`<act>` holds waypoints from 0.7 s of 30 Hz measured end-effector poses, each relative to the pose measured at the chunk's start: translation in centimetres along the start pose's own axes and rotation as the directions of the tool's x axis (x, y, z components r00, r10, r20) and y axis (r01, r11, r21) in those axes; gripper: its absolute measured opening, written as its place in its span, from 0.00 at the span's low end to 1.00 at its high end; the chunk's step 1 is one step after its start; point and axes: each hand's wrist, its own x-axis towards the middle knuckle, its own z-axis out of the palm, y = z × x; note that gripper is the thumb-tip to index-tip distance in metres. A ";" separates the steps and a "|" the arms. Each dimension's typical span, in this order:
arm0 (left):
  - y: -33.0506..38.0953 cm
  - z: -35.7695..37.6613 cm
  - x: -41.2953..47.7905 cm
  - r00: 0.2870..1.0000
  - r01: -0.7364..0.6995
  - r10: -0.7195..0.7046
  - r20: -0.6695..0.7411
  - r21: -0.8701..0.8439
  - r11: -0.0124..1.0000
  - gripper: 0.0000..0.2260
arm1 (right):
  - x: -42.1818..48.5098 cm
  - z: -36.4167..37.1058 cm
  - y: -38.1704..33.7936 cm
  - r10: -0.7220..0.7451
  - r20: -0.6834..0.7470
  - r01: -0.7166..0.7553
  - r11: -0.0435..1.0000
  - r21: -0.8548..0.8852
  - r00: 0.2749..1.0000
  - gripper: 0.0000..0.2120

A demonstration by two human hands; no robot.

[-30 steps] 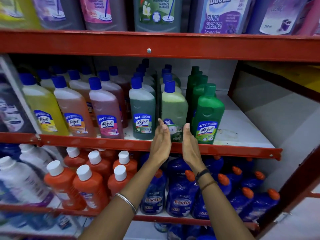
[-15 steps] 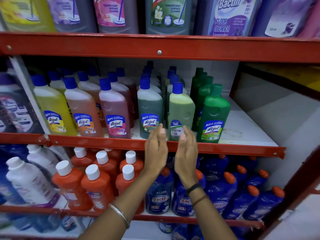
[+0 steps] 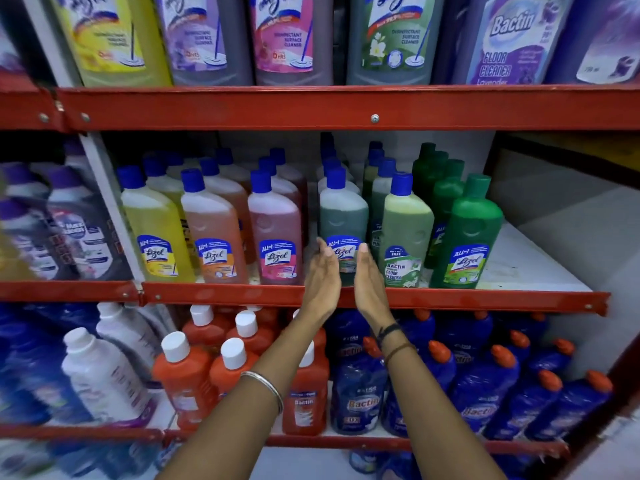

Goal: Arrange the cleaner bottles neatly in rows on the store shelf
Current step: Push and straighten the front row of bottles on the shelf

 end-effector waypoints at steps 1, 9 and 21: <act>-0.1 -0.1 0.0 1.000 0.004 -0.004 0.007 0.009 1.000 0.26 | -0.1 0.1 0.0 -0.001 -0.015 0.001 1.000 0.006 1.000 0.41; -0.7 -1.1 -2.0 1.000 -0.005 0.006 0.024 -0.024 1.000 0.28 | -1.8 -0.2 -0.2 -0.019 -0.066 0.022 0.998 0.054 0.998 0.46; 0.3 -1.3 -2.7 0.995 -0.001 -0.006 0.099 0.072 0.997 0.28 | -2.5 -0.2 -0.9 -0.022 -0.039 0.020 0.999 -0.050 0.999 0.40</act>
